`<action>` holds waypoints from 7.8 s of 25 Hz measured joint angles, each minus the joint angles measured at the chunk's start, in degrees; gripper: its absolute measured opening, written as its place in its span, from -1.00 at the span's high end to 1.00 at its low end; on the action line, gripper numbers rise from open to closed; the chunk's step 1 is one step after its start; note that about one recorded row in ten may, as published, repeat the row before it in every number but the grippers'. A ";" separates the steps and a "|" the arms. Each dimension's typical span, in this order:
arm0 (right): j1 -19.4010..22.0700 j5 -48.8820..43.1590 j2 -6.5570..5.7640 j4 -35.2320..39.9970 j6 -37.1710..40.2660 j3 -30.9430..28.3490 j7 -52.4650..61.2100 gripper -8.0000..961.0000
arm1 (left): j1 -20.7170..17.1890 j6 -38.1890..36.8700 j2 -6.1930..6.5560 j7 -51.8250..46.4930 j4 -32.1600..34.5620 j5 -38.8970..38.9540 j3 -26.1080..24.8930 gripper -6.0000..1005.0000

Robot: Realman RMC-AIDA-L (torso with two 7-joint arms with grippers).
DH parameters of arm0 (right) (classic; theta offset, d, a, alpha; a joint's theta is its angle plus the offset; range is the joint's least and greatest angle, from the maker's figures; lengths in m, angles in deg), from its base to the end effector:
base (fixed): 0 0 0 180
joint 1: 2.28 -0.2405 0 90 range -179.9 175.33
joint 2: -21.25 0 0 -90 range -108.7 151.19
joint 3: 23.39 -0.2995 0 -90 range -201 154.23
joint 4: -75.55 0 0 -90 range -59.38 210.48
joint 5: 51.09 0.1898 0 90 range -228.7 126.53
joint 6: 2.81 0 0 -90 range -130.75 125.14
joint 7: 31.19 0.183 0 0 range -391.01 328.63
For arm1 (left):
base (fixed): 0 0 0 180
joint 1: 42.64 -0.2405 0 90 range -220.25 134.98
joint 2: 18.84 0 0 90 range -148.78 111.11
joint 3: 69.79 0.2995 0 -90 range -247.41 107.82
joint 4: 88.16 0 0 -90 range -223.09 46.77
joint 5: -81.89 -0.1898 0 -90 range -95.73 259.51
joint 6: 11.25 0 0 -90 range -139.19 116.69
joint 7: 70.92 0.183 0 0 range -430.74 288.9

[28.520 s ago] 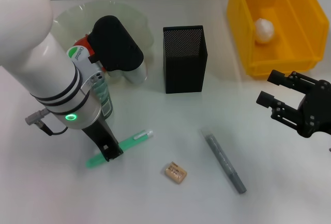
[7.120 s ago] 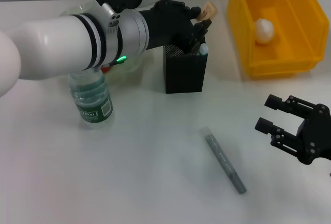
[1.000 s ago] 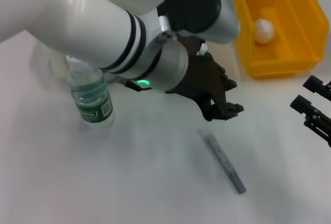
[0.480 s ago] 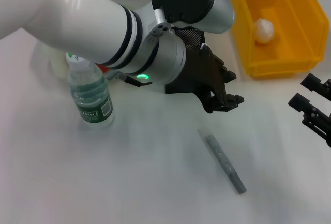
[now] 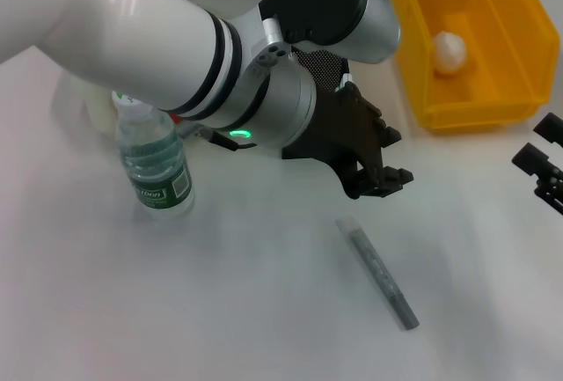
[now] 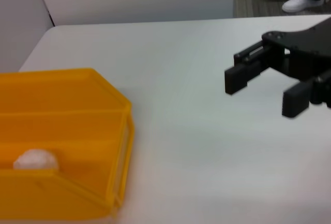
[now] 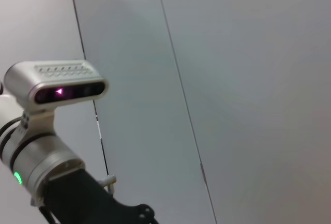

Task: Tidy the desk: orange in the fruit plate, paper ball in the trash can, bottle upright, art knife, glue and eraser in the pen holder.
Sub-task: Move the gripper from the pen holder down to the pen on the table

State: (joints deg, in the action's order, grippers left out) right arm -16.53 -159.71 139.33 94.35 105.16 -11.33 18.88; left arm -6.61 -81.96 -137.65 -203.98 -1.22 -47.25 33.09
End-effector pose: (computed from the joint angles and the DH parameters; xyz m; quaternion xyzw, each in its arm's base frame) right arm 0.3201 0.2457 -0.0071 -0.8162 0.1952 0.4528 0.3010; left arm -0.1044 0.3332 -0.1248 -0.9947 -0.0054 0.0272 0.0995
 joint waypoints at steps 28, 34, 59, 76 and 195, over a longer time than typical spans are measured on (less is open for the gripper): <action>-1.47 -0.07 -0.33 0.18 -2.08 -0.09 6.24 -0.19 | -22.02 -13.20 0.22 46.93 -14.26 59.27 -28.84 0.13; -1.61 -0.33 -0.12 0.18 -2.29 0.28 6.79 -0.19 | -17.08 -23.83 0.54 53.25 -31.23 60.27 -37.48 0.13; -8.19 -15.16 -0.65 42.80 -0.20 16.64 60.35 -0.19 | -16.04 -32.02 2.55 66.08 -50.88 52.64 -41.05 0.13; -34.78 -33.76 -4.26 29.51 0.20 39.00 92.99 -0.18 | -18.06 -31.26 0.78 75.23 -50.99 49.81 -40.84 0.15; -54.54 -41.80 1.80 0.53 -24.45 58.08 105.94 0.17 | -13.97 -22.98 -0.01 76.96 -56.14 32.92 -40.56 -0.56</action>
State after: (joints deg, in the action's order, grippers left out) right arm -71.07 -201.52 141.13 94.88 80.72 46.75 124.82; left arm -20.58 -104.94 -137.67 -127.02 -57.36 -14.33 -7.47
